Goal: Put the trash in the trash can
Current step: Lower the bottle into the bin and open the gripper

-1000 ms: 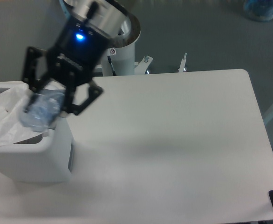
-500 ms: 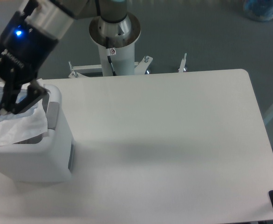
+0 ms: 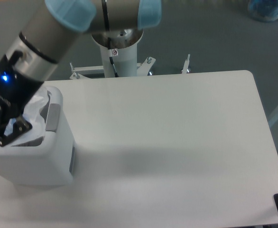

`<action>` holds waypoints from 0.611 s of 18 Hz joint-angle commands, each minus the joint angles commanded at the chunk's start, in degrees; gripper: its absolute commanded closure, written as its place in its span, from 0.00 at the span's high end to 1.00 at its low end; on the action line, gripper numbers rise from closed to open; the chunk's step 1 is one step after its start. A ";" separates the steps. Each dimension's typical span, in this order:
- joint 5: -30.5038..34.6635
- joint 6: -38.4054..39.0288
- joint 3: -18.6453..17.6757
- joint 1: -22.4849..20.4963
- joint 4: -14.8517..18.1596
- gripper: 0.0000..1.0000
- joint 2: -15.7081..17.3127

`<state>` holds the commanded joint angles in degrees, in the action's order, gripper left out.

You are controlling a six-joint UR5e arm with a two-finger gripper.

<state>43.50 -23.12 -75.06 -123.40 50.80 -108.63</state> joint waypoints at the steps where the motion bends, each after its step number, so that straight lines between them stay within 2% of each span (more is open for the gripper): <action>1: 0.00 0.00 -0.44 0.00 0.00 0.50 0.09; 6: 0.00 -0.61 -2.72 0.00 -0.09 0.61 1.23; 7: 0.00 -0.79 -3.34 0.00 -0.09 0.67 1.58; 9: 0.00 -1.66 -5.27 0.00 -0.09 0.96 3.07; 11: 0.00 -2.81 -7.29 -0.09 -0.09 1.00 4.83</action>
<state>43.51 -25.92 -82.34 -123.49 50.71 -103.81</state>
